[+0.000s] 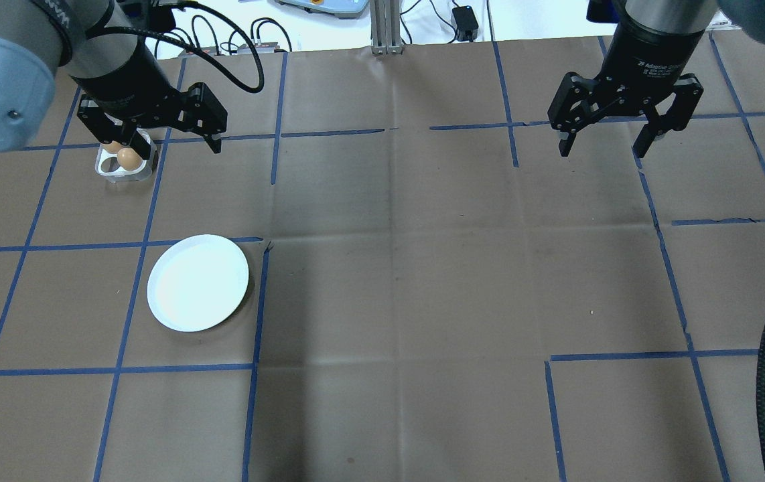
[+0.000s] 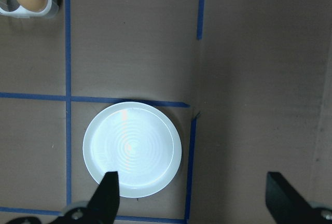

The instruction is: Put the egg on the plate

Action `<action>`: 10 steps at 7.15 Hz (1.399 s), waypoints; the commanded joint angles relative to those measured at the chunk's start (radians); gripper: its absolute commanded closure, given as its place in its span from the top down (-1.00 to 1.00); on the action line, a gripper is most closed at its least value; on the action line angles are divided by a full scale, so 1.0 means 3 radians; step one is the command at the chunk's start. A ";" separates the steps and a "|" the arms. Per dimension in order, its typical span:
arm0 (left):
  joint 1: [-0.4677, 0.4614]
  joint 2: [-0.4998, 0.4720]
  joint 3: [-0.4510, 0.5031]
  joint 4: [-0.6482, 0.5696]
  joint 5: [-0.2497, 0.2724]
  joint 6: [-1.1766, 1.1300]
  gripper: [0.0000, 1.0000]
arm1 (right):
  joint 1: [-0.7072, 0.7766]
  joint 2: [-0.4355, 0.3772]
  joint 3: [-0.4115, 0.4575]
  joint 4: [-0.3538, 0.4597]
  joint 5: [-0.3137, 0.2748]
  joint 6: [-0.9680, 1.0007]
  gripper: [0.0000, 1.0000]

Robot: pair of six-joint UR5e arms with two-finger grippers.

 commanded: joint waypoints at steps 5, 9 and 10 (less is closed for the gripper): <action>0.0861 -0.1091 0.0976 0.0065 -0.0015 0.1142 1.00 | 0.0000 0.0000 0.0005 0.0000 0.0000 0.0000 1.00; 0.0892 -0.1301 0.0748 0.0309 -0.0015 0.1225 0.99 | 0.0000 0.0000 0.0000 0.0000 0.0000 0.0000 1.00; 0.0892 -0.1393 0.0661 0.0559 -0.0005 0.1326 0.99 | 0.0000 0.0000 0.0000 0.0000 0.0000 0.0000 1.00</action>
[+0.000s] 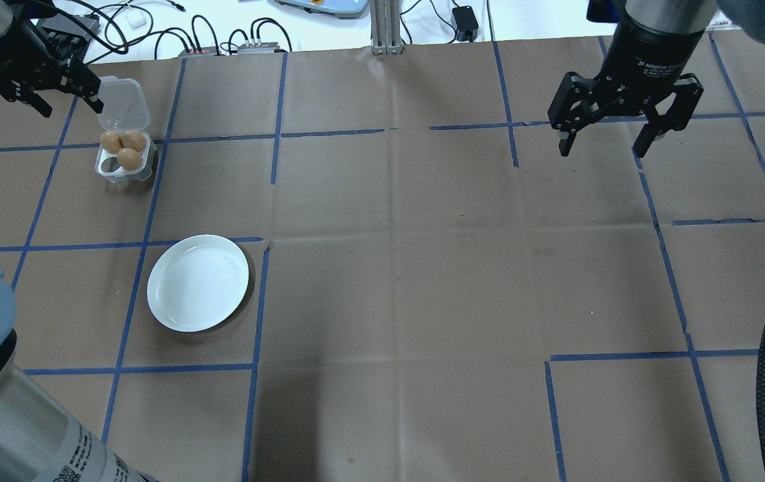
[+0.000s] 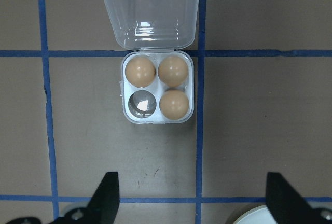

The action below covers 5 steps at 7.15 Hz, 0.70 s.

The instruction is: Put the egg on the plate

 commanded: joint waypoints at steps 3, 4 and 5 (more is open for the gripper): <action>0.0011 -0.0293 -0.0395 0.0837 0.0008 0.0094 0.99 | 0.0000 0.0000 0.0000 0.0001 0.0000 0.0000 1.00; 0.0011 -0.0298 -0.0492 0.0919 0.0008 0.0114 0.99 | 0.0000 0.0000 0.0000 0.0001 0.0000 0.0000 1.00; 0.0011 -0.0339 -0.0523 0.0955 0.0013 0.0150 0.97 | 0.0000 0.0000 0.0000 0.0001 0.0000 0.0000 1.00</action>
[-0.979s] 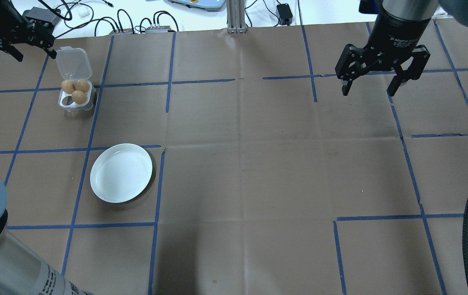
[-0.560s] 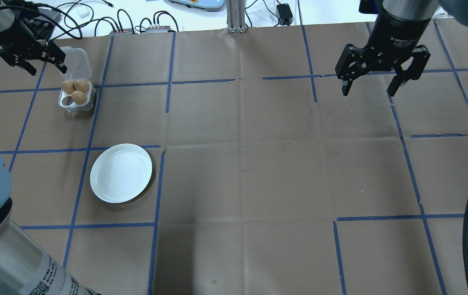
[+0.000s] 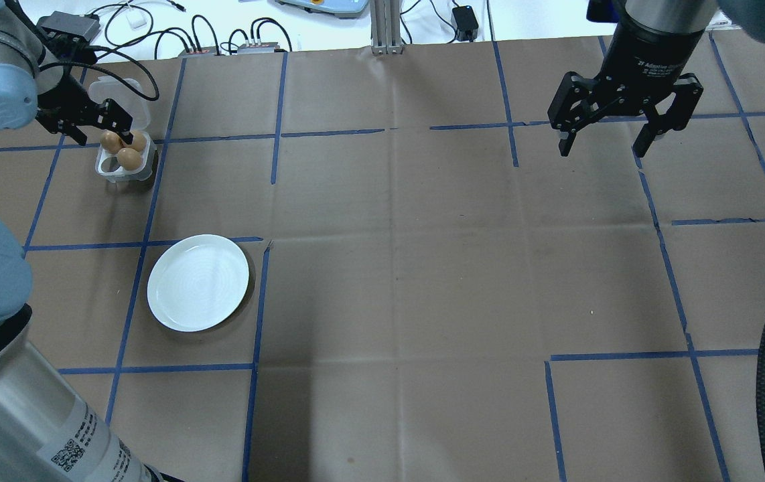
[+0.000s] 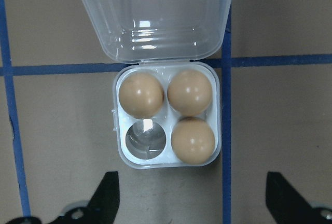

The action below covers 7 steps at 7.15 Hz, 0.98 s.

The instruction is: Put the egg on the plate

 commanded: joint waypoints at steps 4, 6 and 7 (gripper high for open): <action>0.0001 -0.0135 -0.0059 0.0080 0.0004 0.0034 0.86 | 0.0000 0.0000 0.0000 0.0000 0.0000 0.0000 1.00; -0.0004 -0.0135 -0.0014 0.0080 0.0019 0.0034 0.57 | 0.0000 0.0000 0.0000 0.0000 0.0000 0.0000 1.00; -0.0004 -0.0135 -0.0008 0.0075 0.0015 0.0034 0.41 | 0.0000 0.0000 0.0000 0.0000 0.0000 0.0000 1.00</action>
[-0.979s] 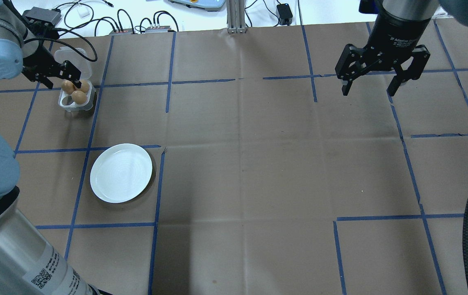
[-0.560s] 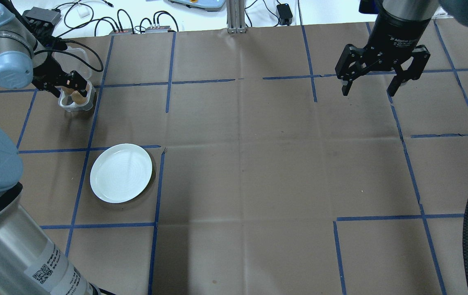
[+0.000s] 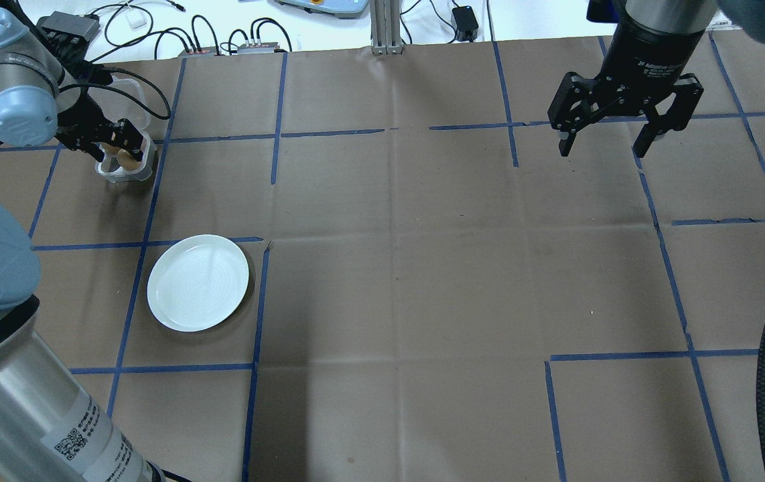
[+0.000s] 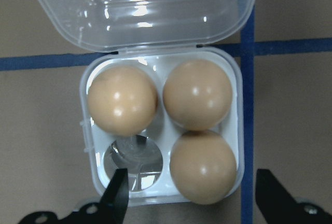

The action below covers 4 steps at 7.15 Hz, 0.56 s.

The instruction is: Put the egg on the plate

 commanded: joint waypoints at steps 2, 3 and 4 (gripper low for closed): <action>-0.0007 -0.0006 -0.0003 0.0001 -0.0015 -0.0001 0.27 | 0.0000 0.0000 0.0000 0.0000 0.0000 0.0000 1.00; -0.0007 -0.0006 -0.0003 0.0001 -0.0020 -0.0001 0.27 | 0.0000 0.0000 0.0000 0.0000 0.0000 0.0000 1.00; -0.0007 -0.0006 -0.0008 0.0001 -0.0020 -0.0011 0.27 | 0.0000 0.0000 0.0000 0.0000 0.0000 0.0000 1.00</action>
